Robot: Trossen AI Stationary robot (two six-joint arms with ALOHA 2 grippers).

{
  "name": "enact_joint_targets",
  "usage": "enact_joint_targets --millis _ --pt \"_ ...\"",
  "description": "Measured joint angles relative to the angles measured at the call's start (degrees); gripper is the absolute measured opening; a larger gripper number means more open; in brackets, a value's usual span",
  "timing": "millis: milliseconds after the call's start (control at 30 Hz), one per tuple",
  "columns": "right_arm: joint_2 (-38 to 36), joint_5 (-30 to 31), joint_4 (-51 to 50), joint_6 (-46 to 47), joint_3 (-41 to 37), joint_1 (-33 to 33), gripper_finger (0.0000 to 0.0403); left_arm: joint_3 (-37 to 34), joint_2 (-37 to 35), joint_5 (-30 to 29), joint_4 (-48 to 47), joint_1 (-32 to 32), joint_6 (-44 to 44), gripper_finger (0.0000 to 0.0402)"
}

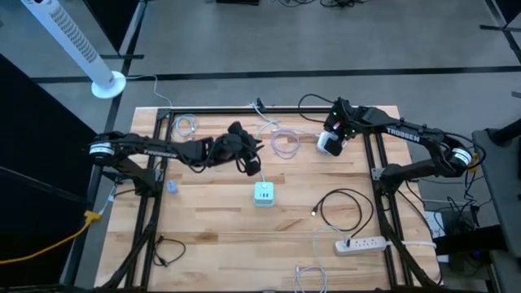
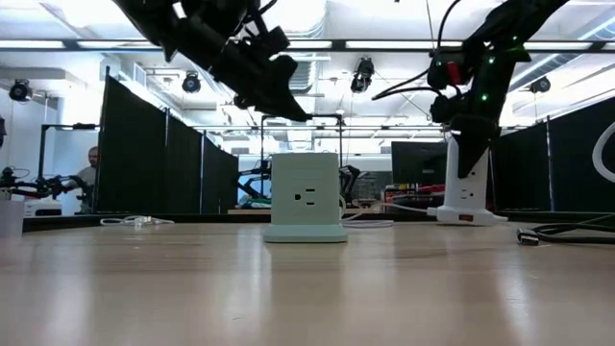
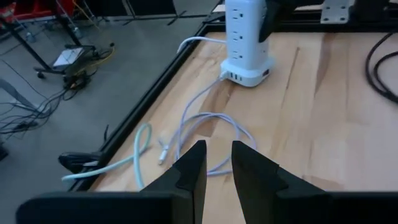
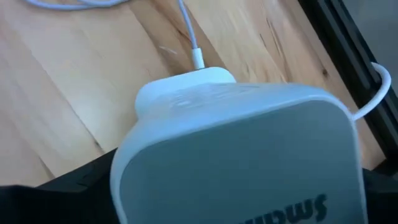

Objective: Insert USB
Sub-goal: Insert the purple charger cable into the white outlet extension

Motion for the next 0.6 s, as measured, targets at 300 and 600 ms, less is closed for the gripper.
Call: enact_joint_targets --millis 300,600 --pt "-2.17 0.46 -5.49 -0.54 1.91 -0.02 0.0324 0.00 -0.09 0.16 -1.23 0.67 1.21 0.0063" --pt "-1.35 0.69 -7.27 -3.82 5.25 -0.02 0.0333 0.00 -0.22 0.35 -4.09 -0.79 -0.55 0.0063"
